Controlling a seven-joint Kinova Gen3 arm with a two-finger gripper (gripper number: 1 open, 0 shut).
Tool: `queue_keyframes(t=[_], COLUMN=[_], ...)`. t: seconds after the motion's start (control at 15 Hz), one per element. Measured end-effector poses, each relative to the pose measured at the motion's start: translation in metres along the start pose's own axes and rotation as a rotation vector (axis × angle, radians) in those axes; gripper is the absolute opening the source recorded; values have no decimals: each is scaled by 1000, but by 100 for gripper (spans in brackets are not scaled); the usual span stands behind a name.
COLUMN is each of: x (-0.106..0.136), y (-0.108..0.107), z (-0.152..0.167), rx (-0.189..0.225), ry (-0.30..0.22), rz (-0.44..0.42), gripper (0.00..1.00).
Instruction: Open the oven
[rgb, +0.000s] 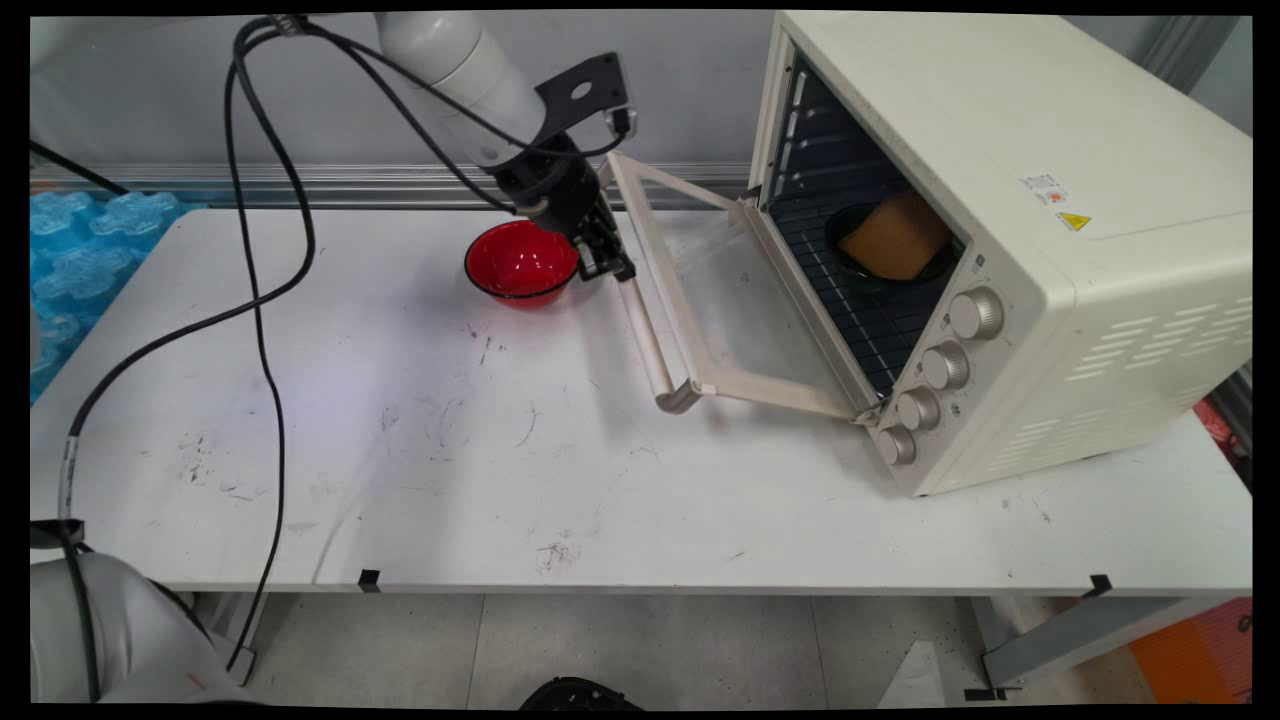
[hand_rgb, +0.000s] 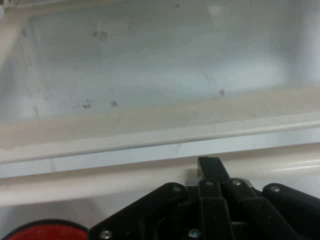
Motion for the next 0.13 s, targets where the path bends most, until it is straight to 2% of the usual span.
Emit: queue_keyframes(t=[0.13], x=[-8], y=[0], z=[-1], rx=[0], ry=[-10], rz=[9], gripper=[0])
